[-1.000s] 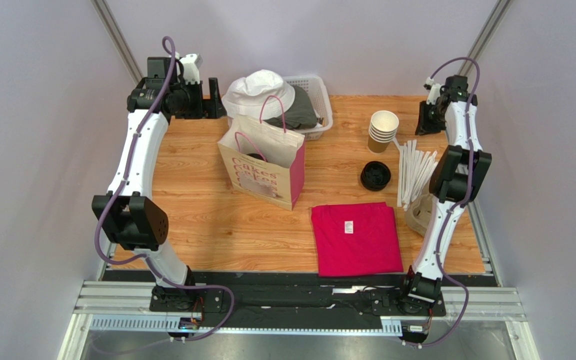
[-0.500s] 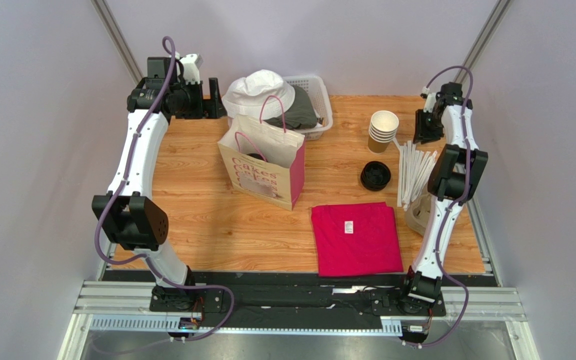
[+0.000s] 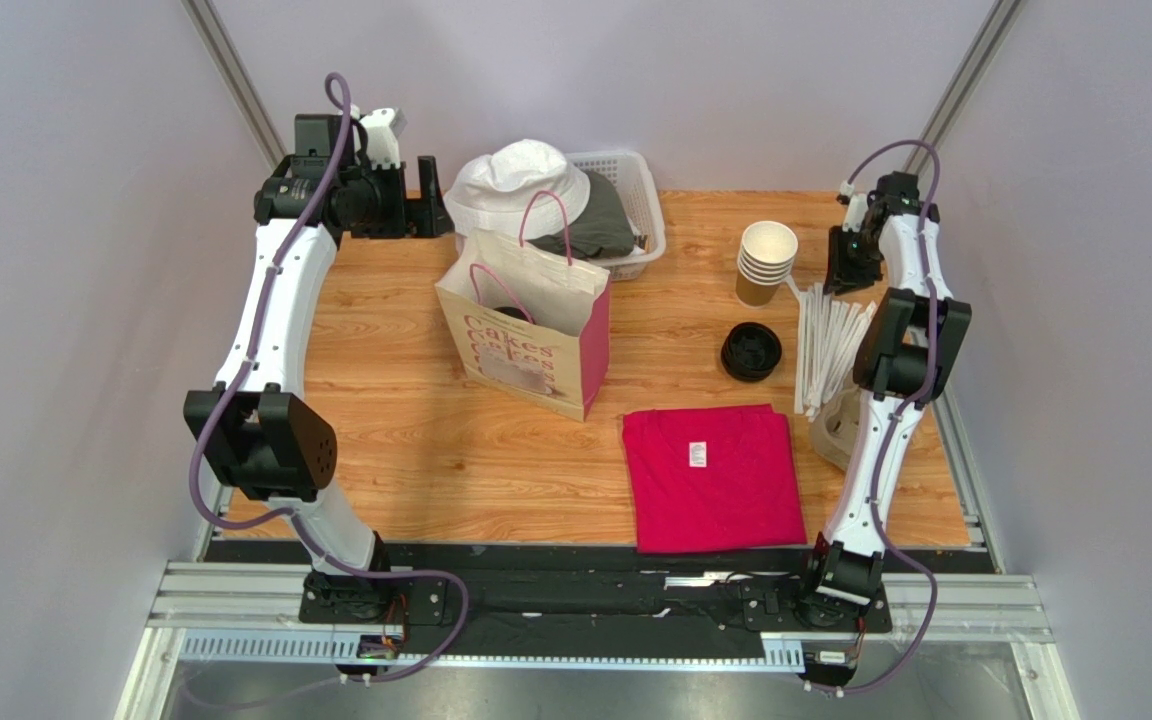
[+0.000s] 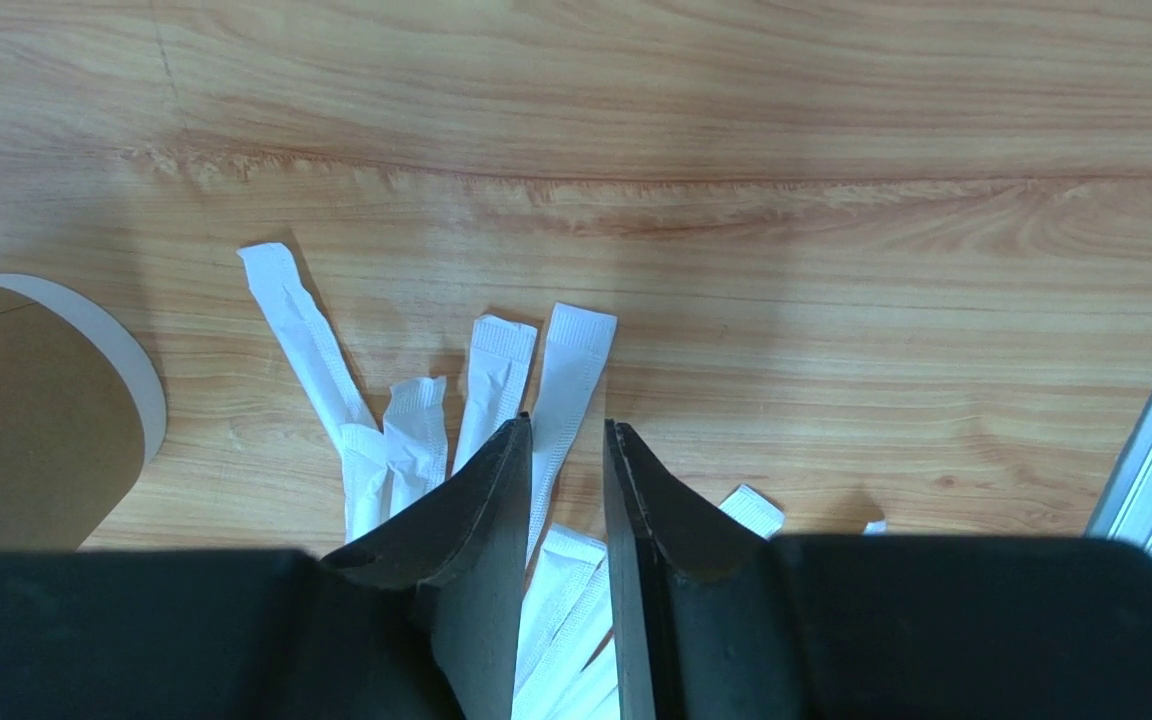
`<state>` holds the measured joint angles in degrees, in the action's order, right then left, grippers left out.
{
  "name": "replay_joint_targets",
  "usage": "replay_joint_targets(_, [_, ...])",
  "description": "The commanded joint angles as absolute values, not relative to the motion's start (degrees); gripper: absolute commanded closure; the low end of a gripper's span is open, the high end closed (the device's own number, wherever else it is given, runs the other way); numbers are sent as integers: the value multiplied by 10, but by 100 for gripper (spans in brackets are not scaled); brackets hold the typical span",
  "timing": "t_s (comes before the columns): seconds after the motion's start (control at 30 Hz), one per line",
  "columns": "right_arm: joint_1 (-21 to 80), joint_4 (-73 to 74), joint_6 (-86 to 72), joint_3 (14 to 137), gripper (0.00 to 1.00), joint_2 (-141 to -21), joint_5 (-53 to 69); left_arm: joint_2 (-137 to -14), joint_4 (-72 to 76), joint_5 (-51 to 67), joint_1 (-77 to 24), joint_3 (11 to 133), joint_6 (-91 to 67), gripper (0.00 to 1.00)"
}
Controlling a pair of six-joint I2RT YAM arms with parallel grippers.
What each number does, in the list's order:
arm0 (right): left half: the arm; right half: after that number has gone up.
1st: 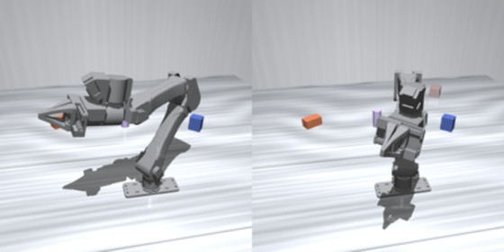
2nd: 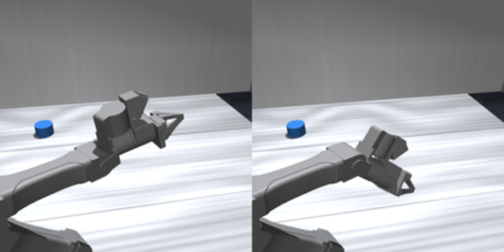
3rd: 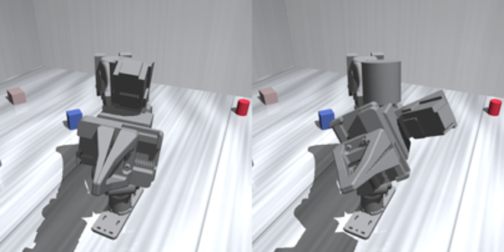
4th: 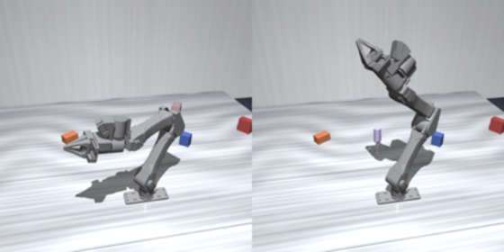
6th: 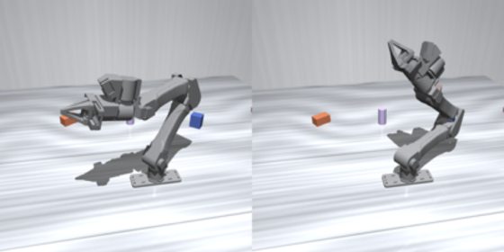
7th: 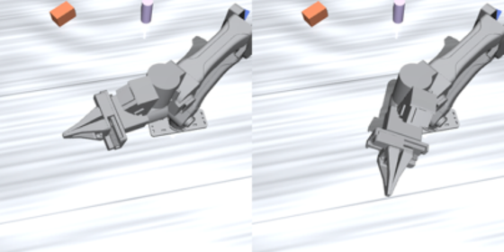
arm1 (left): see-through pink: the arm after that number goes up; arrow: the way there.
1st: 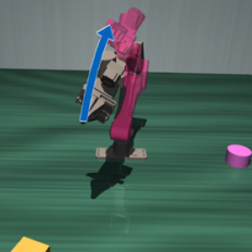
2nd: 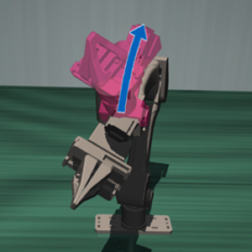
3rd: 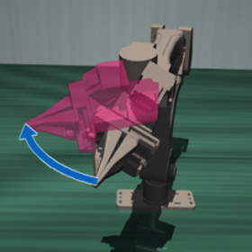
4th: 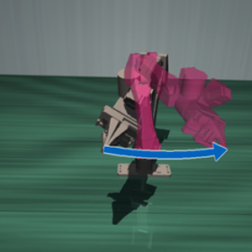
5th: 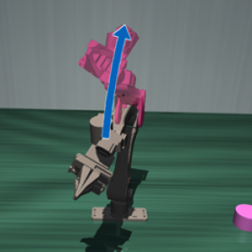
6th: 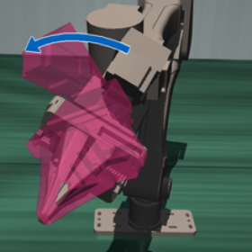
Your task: Pack the takeout coffee
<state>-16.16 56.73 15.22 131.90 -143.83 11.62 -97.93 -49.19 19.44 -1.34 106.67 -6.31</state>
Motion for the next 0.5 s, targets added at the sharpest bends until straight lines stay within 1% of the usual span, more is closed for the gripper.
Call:
replay_joint_targets(0.0, [-158,567,149,1353,72,-1448,141,-978,-501,203,-10,1082,-65,1])
replay_joint_targets(0.17, [-158,568,138,1356,73,-1453,150,-980,-502,201,-10,1081,-64,1])
replay_joint_targets(0.27, [-157,567,136,1357,70,-1455,145,-979,-503,201,-10,1081,-62,1])
replay_joint_targets(0.47, [-156,566,141,1352,74,-1460,125,-979,-505,197,-10,1079,-59,1])
